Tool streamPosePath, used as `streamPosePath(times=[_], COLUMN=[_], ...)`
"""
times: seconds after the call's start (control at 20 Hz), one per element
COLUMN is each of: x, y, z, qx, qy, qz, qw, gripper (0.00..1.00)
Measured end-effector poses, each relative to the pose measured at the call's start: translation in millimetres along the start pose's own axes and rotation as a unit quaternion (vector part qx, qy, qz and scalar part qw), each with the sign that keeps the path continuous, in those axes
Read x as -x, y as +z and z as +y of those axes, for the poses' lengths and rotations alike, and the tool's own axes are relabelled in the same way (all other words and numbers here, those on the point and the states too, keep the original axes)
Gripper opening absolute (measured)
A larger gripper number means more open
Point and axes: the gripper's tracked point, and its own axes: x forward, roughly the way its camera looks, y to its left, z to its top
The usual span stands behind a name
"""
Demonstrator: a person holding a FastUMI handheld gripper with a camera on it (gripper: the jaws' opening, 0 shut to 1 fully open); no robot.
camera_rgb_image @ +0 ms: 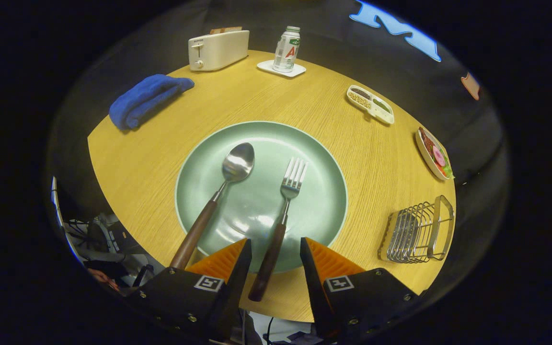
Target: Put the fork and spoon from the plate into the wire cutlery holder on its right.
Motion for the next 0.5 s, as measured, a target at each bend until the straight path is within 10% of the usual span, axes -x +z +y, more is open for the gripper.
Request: streamPosePath(times=[0.1, 0.5], x=[3, -4], y=[-1, -3], z=[3, -9], qx=[-0.014, -0.060], qy=[0.008, 0.044], qz=[0.030, 0.097], qw=[0.999, 0.992], gripper=[0.33, 0.01])
